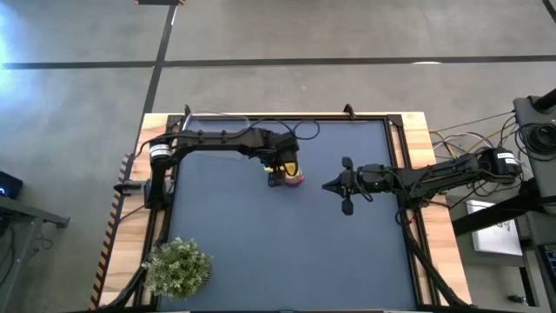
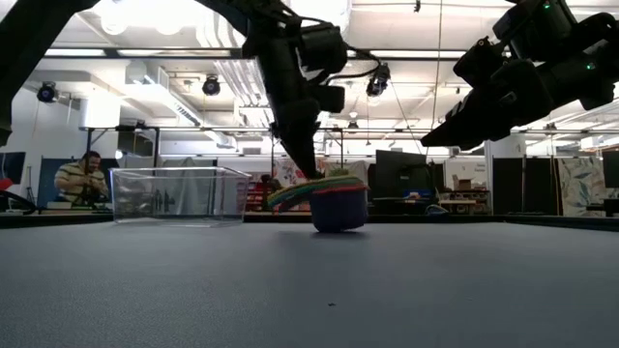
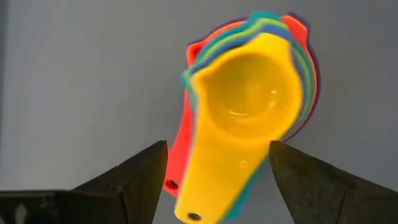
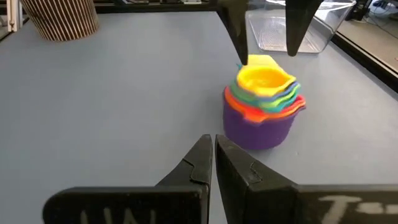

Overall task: Nest measuring cups in basket
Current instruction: Put the nested measuring cups into the transparent bin

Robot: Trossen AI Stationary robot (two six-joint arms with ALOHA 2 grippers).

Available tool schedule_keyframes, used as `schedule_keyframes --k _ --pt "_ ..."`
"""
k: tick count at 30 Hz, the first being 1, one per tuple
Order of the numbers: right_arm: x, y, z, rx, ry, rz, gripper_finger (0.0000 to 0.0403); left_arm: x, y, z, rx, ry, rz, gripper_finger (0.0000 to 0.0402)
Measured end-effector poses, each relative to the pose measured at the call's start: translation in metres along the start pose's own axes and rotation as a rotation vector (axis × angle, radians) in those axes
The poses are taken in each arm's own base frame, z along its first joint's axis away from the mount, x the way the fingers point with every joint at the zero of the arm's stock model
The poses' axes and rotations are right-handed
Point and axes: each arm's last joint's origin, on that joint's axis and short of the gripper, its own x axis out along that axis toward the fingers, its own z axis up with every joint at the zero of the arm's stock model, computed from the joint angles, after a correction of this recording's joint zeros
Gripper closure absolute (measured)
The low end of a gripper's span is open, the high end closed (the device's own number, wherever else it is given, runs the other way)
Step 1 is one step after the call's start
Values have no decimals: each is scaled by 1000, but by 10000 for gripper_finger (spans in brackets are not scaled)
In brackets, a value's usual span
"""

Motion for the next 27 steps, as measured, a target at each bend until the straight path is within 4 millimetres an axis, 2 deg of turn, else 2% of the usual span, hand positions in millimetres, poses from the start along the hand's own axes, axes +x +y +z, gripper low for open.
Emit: schedule_keyframes --k 6,15,19,27 --pt "0 0 0 0 0 0 394 -4 -8 4 56 -12 -6 139" --pt "0 0 0 27 0 0 394 -2 -7 0 63 17 -7 133" --pt "0 0 0 27 0 0 394 -2 -6 -1 72 30 39 103" --pt "0 0 0 34 -3 0 394 -3 -6 -1 152 33 44 18"
